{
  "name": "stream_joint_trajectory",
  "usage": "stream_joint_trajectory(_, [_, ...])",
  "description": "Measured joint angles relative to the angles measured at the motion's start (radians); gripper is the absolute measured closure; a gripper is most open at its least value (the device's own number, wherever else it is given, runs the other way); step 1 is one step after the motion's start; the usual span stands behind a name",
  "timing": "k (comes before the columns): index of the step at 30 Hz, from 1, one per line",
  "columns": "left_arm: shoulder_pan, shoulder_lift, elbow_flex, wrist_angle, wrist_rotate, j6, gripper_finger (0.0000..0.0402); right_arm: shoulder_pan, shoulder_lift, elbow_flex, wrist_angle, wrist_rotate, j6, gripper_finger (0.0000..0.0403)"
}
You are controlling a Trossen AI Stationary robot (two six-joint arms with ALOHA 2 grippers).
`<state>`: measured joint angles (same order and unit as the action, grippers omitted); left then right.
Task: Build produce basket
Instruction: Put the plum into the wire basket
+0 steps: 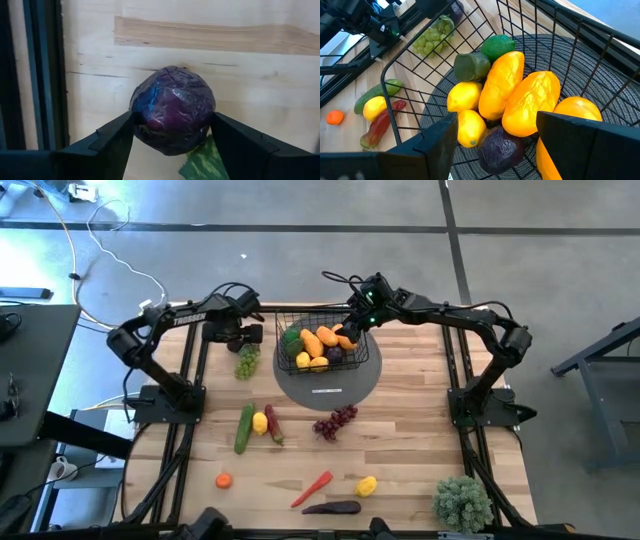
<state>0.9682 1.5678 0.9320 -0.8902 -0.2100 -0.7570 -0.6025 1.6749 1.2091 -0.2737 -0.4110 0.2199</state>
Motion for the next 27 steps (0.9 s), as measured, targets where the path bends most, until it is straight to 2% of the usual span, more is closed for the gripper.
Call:
stream_joint_trajectory(12, [-0.025,0.070,0.005,-0.004,-0.076,0.022,0.0151,0.000,0.000,0.000,0.000,0.000,0.008,0.0153])
stream_joint_trajectory(20, [-0.029,0.088,0.006,-0.003,-0.091,0.035,0.0152,0.000,0.000,0.000,0.000,0.000,0.026,0.0153])
stream_joint_trajectory(23, [-0.029,0.088,0.005,-0.003,-0.093,0.041,0.0163,0.000,0.000,0.000,0.000,0.000,0.026,0.0153])
stream_joint_trajectory(27, [-0.028,0.090,0.004,-0.006,-0.106,0.061,0.0199,0.000,0.000,0.000,-0.001,0.000,0.026,0.0153])
